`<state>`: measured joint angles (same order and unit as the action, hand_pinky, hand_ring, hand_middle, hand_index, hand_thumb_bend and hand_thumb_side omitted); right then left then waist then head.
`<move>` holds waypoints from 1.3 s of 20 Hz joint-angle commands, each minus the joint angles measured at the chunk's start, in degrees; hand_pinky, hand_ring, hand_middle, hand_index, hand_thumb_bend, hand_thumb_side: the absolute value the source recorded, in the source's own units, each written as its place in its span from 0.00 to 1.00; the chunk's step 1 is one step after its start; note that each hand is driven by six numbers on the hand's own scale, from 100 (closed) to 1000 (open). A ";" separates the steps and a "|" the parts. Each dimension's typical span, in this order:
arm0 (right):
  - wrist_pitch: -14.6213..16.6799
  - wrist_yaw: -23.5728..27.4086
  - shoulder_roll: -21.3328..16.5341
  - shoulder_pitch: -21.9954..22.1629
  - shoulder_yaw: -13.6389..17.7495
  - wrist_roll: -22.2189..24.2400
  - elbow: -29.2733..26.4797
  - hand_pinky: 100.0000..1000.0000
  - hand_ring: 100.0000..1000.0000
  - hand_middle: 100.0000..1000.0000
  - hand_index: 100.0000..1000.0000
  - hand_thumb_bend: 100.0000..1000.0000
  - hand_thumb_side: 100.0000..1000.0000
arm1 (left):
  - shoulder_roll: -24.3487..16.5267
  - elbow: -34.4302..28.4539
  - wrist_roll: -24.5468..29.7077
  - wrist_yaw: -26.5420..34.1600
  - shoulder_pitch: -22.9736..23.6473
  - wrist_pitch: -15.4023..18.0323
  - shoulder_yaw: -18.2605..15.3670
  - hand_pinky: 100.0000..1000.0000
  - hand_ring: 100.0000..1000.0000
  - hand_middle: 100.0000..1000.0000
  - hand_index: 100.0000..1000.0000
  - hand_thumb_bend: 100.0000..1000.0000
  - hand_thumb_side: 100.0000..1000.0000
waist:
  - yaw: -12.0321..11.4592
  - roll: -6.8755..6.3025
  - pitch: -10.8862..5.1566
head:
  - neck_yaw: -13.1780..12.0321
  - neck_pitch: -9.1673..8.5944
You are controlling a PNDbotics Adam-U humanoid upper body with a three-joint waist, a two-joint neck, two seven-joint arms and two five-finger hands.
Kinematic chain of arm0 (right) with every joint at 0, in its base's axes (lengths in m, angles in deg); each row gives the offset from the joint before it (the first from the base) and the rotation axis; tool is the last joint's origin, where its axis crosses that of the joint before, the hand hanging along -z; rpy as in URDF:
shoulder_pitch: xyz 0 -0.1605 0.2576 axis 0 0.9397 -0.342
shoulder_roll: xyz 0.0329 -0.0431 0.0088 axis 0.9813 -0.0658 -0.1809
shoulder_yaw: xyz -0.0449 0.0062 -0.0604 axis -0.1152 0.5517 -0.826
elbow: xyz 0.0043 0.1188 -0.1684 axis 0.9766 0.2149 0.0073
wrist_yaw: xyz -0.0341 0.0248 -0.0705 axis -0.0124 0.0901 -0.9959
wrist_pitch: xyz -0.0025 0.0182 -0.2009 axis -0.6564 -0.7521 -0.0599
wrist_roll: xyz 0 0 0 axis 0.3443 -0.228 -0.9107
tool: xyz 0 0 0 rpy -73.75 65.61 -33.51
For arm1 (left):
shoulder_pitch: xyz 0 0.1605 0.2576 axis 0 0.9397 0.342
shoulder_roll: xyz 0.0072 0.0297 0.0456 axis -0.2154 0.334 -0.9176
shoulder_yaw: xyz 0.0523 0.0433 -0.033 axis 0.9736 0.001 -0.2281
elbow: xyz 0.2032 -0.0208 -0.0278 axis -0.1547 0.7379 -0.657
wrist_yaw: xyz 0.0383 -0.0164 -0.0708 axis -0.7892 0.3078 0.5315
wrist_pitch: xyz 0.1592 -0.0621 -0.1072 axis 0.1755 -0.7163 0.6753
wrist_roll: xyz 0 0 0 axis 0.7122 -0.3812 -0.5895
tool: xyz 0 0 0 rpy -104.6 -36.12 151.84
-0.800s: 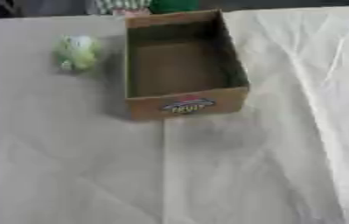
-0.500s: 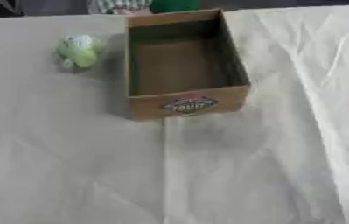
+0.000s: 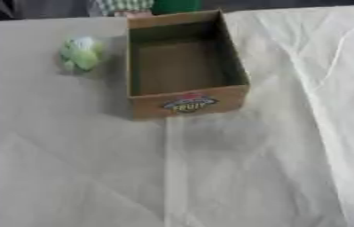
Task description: Pick up objects on the table and place them in the box.
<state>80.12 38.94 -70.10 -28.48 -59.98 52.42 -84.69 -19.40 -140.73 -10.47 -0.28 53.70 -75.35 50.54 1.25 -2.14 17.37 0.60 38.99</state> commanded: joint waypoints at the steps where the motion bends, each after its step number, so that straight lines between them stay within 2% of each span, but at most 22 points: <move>1: -0.08 0.30 -2.23 -0.34 0.29 0.11 -0.80 0.82 0.69 0.72 0.87 0.00 0.53 | -6.58 1.06 1.81 -3.88 -3.11 -2.61 0.99 0.68 0.66 0.60 0.85 0.00 0.65 | 0.18 -0.16 -1.44 | -0.46 0.49; 6: -0.03 0.36 -2.80 -0.23 -0.02 0.50 -0.80 0.81 0.69 0.72 0.87 0.00 0.53 | -11.56 7.74 6.67 -8.48 -8.88 -3.86 3.22 0.67 0.68 0.62 0.85 0.00 0.62 | 0.38 -0.46 -2.04 | -0.42 0.15; 11: -0.03 0.52 -3.10 -0.37 -0.37 0.85 -0.80 0.81 0.69 0.72 0.87 0.00 0.53 | -13.64 17.15 13.14 -15.80 -15.23 -3.87 5.26 0.65 0.69 0.62 0.84 0.00 0.61 | 0.55 -0.73 -2.38 | -0.55 1.09; 12: -0.06 0.54 -3.15 -0.38 -0.42 0.93 -0.80 0.81 0.69 0.72 0.87 0.00 0.53 | -13.84 19.05 14.77 -17.13 -16.33 -3.59 5.73 0.65 0.70 0.63 0.84 0.00 0.55 | 0.58 -0.78 -2.42 | -0.58 1.32; 15: -0.10 0.57 -3.54 -0.49 -0.66 1.23 -0.80 0.81 0.69 0.72 0.87 0.00 0.53 | -14.00 25.72 21.37 -20.84 -19.52 -1.20 7.48 0.67 0.71 0.64 0.83 0.00 0.52 | 0.76 -1.11 -2.39 | -0.84 1.98; 18: -0.16 0.63 -3.90 -0.67 -0.98 1.60 -0.80 0.81 0.69 0.72 0.87 0.00 0.54 | -13.64 34.14 28.43 -22.19 -23.50 1.81 8.92 0.67 0.71 0.64 0.84 0.00 0.55 | 0.94 -1.46 -2.33 | -1.07 1.95; 21: -0.16 0.75 -4.13 -1.01 -1.30 1.94 -0.80 0.81 0.69 0.72 0.87 0.00 0.54 | -12.45 41.15 32.60 -25.71 -27.72 3.87 9.79 0.66 0.72 0.66 0.86 0.00 0.58 | 1.29 -1.65 -2.16 | -1.42 1.32; 26: -0.20 0.95 -4.24 -1.48 -1.71 2.47 -0.80 0.82 0.69 0.72 0.87 0.00 0.54 | -9.25 52.92 37.24 -37.12 -35.55 7.07 11.31 0.65 0.73 0.69 0.90 0.01 0.62 | 1.87 -1.57 -1.63 | -1.81 0.17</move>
<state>79.83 39.58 -72.36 -29.27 -61.91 54.62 -84.69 -27.89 -89.81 25.67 -34.91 19.52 -69.00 61.83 3.17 -3.85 16.76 -0.96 39.79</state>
